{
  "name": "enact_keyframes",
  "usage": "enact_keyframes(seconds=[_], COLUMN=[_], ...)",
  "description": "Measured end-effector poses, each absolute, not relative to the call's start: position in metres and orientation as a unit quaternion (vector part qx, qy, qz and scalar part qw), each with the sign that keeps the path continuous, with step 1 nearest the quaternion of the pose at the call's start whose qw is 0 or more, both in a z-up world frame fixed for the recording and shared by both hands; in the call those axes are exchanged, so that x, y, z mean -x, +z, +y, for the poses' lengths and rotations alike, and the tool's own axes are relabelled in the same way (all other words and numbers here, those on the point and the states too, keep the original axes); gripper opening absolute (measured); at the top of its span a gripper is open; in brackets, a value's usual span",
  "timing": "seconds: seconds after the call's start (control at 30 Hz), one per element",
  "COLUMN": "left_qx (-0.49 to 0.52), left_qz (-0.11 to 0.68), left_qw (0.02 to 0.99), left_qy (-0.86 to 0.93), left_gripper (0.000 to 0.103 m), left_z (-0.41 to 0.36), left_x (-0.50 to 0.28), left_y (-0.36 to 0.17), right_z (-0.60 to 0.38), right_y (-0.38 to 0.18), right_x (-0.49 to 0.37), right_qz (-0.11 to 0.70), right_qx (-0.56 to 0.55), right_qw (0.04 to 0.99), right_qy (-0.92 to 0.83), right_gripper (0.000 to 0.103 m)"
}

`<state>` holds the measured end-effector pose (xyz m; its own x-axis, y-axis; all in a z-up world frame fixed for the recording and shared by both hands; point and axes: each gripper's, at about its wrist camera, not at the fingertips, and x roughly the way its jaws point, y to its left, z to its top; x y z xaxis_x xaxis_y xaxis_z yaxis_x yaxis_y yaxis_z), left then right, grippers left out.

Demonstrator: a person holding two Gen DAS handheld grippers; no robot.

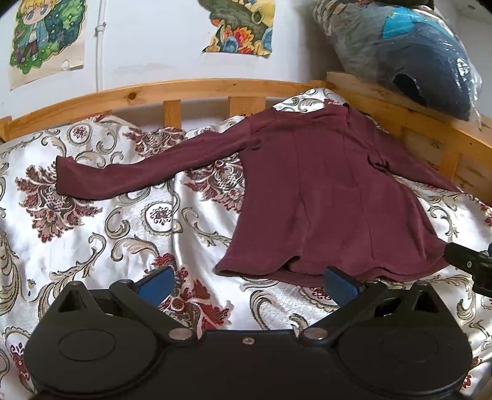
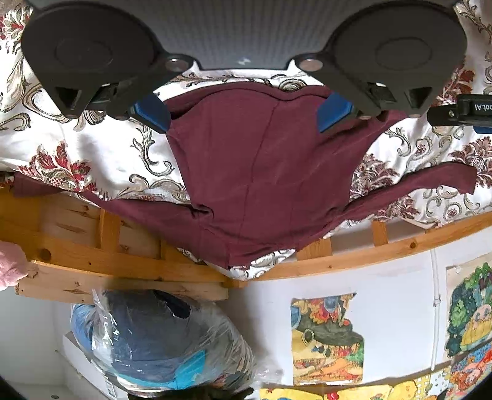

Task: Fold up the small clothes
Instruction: 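Move the right tool to the sleeve cuff and close on it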

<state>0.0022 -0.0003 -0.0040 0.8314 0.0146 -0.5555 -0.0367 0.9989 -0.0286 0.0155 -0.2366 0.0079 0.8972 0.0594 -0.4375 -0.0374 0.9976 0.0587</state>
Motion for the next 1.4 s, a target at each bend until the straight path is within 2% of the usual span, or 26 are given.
enact_keyframes(seconds=[0.17, 0.3, 0.47, 0.87, 1.13, 1.4], left_qx=[0.032, 0.056, 0.053, 0.019, -0.042, -0.050], left_qz=[0.306, 0.307, 0.295, 0.272, 0.256, 0.283], left_qw=[0.951, 0.949, 0.951, 0.958, 0.963, 0.957], left_qy=[0.036, 0.051, 0.074, 0.091, 0.070, 0.036], left_gripper=[0.102, 0.102, 0.102, 0.102, 0.102, 0.102], left_z=[0.008, 0.024, 0.037, 0.022, -0.007, -0.046], left_x=[-0.008, -0.012, -0.017, -0.059, -0.105, -0.150], left_y=[-0.005, 0.005, 0.024, 0.064, 0.099, 0.099], right_z=[-0.234, -0.227, -0.223, -0.248, -0.275, -0.326], right_y=[0.007, 0.016, 0.035, 0.057, 0.057, 0.052], right_x=[-0.020, -0.030, -0.025, -0.056, -0.084, -0.100], right_qz=[0.237, 0.282, 0.265, 0.255, 0.247, 0.241], right_qx=[-0.019, 0.014, 0.047, 0.020, -0.001, -0.065], right_qw=[0.971, 0.959, 0.963, 0.966, 0.968, 0.963], right_qy=[0.018, 0.002, -0.015, -0.025, -0.055, -0.100], right_gripper=[0.103, 0.103, 0.103, 0.103, 0.103, 0.103])
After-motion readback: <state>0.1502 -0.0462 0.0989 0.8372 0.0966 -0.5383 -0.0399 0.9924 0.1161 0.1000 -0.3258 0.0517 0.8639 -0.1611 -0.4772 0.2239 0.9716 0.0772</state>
